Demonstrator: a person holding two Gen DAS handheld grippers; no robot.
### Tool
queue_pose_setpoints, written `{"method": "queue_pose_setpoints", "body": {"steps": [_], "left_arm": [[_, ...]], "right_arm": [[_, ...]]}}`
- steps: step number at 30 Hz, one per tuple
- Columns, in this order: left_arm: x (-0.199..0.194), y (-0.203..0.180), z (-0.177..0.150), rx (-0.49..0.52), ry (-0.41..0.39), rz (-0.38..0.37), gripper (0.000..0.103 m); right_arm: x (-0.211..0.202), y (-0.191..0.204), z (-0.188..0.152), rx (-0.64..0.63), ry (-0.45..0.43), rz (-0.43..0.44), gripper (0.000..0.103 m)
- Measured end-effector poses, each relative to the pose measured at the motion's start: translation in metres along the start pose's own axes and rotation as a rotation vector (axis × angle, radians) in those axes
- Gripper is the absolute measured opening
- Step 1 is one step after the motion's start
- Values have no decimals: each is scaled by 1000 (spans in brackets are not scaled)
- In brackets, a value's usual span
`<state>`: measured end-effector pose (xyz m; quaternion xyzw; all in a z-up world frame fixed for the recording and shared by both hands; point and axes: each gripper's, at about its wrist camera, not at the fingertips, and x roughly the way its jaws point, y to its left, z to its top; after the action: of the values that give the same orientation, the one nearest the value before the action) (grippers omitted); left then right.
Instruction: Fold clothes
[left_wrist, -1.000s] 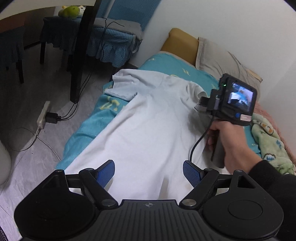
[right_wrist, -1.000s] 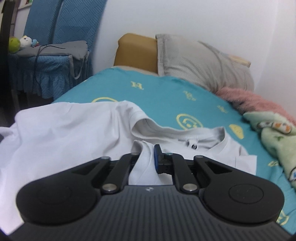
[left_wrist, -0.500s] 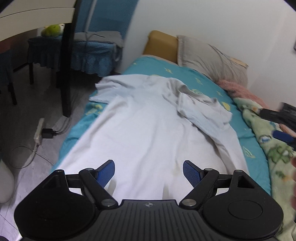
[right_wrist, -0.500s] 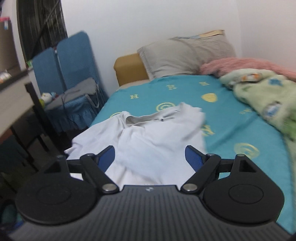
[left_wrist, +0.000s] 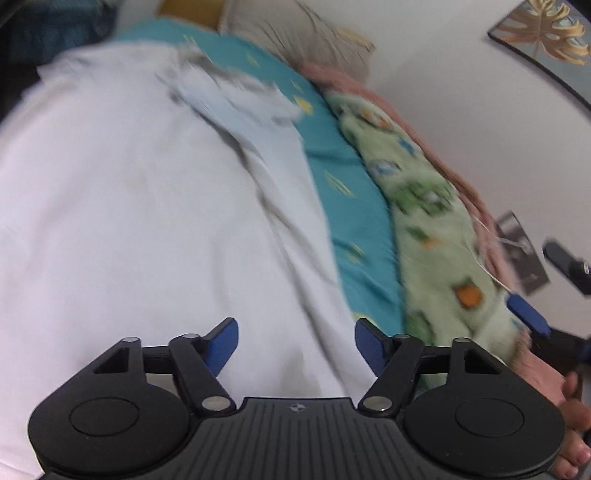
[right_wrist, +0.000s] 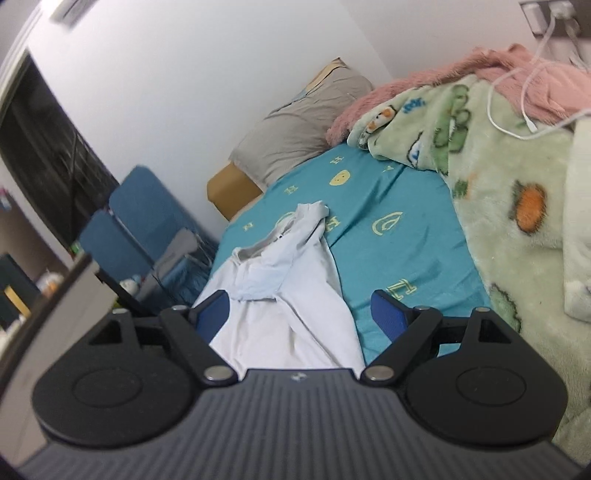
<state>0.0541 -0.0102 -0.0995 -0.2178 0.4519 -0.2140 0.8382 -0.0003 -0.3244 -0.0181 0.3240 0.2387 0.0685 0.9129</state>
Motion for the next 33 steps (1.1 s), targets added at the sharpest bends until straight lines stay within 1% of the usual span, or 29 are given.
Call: {"method": "queue_pose_setpoints", "body": {"steps": [2,5,8,10,12,13,15,16,18,24,27,33], "left_arm": [[23,-13,-11,6,53,-49,66],[54,-28,-24,21,124,-88,64],[79,-33,-34,9,179,-118,64],[91,-34,-37,6,189,-102,64],[93,-35,-37,18,178,-113,62],[91,-36,-36,28,185,-106,56],[88,-38,-34,48,198,-91,17],[84,-38,-33,65,208,-75,12],[71,-38,-33,82,200,-65,6],[25,-30,-18,7,179,-127,4],[3,-16,-9,-31,174,-122,4],[1,22,-13,-41,253,96,4]], "right_arm": [[1,-8,4,29,-2,21,85],[4,-15,5,42,7,29,85],[10,-22,4,58,35,29,85],[16,-26,2,78,68,34,85],[23,-29,1,89,94,37,86],[25,-29,1,90,102,37,85],[29,-28,-1,85,113,36,85],[30,-28,-1,84,117,33,85],[33,-29,-2,89,124,28,85],[40,-31,-3,104,150,20,85],[43,-30,-5,98,162,10,85],[49,-21,-14,71,197,-17,85]]}}
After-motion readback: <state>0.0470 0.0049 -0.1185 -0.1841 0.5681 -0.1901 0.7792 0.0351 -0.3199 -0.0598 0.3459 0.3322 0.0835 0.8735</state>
